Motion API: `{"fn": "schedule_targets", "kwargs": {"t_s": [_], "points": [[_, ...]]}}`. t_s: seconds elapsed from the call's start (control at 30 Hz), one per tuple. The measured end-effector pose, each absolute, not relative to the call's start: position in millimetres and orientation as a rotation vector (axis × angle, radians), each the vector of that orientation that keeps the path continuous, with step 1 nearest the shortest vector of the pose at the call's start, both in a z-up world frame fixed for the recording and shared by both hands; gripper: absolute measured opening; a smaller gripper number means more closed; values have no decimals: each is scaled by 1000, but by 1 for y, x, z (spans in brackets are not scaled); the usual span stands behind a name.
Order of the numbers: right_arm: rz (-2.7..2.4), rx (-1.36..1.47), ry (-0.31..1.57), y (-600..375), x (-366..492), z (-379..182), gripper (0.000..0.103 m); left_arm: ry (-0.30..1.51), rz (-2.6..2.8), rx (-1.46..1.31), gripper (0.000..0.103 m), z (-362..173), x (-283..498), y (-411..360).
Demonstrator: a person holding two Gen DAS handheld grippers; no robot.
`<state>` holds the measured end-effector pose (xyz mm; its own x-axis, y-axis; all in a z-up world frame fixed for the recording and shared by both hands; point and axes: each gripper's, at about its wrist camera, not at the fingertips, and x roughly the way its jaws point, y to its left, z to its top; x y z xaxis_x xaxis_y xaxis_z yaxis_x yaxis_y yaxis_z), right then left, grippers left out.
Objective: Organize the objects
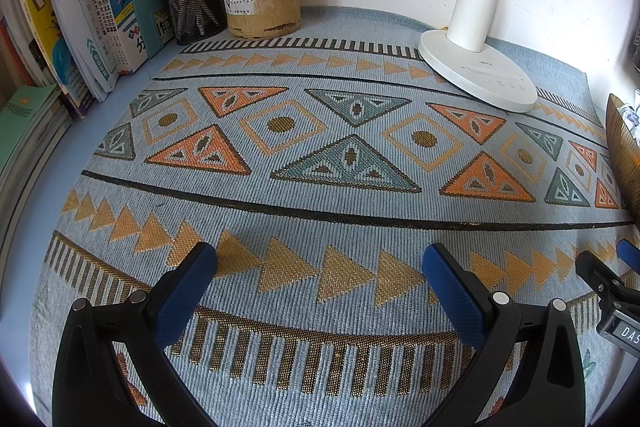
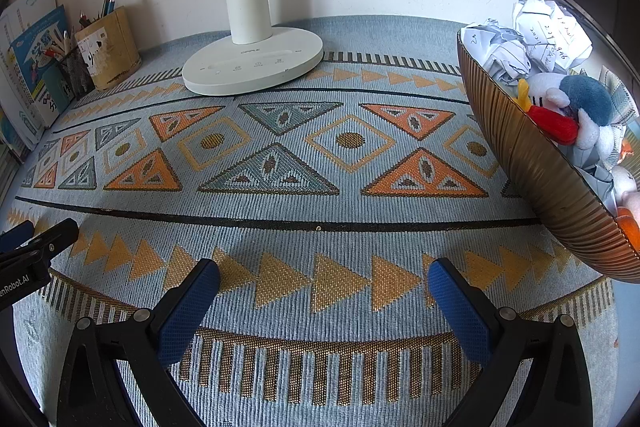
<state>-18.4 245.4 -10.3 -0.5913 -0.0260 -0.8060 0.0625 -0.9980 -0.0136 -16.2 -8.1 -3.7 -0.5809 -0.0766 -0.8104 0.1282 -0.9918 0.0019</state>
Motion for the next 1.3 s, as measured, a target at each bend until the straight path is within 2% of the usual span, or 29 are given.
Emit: {"fn": "schedule_targets", "kwargs": {"t_s": [1.3], "points": [[-2757, 1397, 63, 246, -19, -10, 103, 86, -2694, 1376, 103, -5, -18, -5]]}}
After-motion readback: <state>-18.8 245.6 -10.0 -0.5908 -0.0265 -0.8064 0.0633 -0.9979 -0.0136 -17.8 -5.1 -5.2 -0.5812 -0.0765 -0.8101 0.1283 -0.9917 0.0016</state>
